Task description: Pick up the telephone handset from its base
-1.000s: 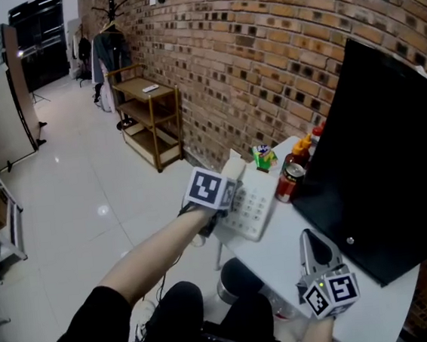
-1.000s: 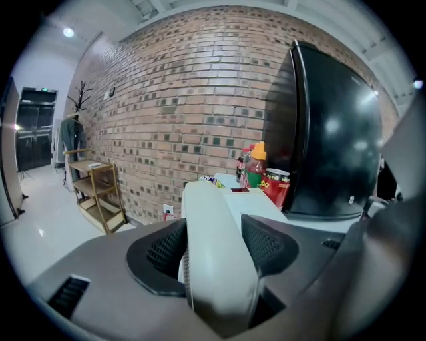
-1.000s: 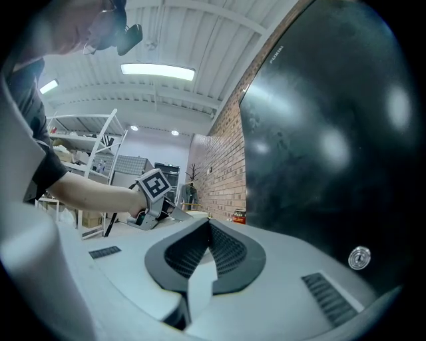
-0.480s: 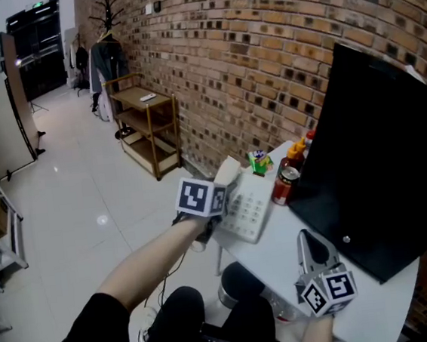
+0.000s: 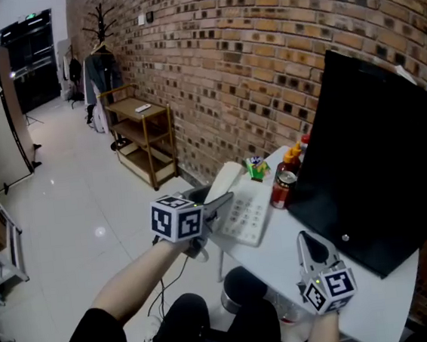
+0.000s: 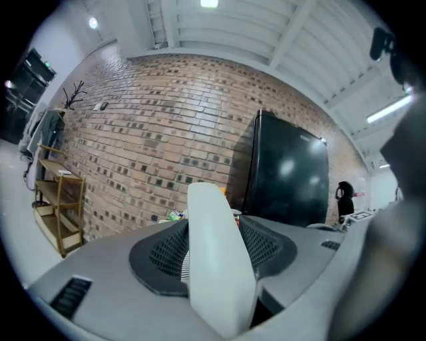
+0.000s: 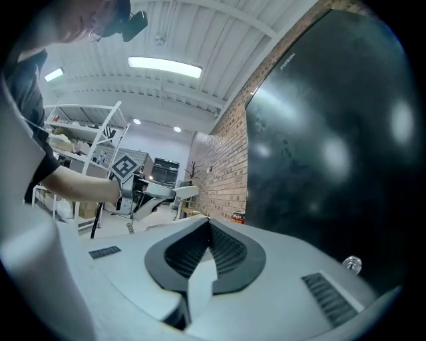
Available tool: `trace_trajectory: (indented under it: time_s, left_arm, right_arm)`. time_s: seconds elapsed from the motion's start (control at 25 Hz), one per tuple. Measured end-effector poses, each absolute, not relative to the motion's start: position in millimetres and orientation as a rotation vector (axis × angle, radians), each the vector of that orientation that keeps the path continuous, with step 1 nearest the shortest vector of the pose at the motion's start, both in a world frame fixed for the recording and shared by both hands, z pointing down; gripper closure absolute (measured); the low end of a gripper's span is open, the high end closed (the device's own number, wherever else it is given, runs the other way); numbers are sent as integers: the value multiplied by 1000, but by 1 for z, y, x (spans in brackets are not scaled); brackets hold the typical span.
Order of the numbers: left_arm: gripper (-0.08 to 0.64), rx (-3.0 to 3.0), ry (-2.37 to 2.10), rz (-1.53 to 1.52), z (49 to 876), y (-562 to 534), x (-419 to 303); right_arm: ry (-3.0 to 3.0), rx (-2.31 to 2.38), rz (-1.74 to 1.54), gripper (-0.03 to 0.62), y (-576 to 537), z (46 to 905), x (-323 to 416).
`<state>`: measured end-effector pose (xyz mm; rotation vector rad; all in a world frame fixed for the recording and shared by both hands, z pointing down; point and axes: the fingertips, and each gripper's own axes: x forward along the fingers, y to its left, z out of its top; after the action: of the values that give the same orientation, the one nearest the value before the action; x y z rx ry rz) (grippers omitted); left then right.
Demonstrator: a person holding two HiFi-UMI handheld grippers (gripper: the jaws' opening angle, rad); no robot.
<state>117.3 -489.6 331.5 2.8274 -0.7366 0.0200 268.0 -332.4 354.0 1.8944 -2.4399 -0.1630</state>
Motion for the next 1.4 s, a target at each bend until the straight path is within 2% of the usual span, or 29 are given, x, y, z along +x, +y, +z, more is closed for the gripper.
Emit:
trace_trajectory:
  time_s: [0.68,0.92,1.4]
  left_arm:
    - [328,2923,-102,-598,277,-407,25]
    - [328,2910,-69,-680,266,-401,6]
    - [328,2963,13,-646,268,-387,18]
  right_arm:
    - [-2461,1868,-215,583,-313,348,266]
    - [-2523,1915,-248,583,-302,340,272]
    - [-2494,1882,-333,584,-310,333,263]
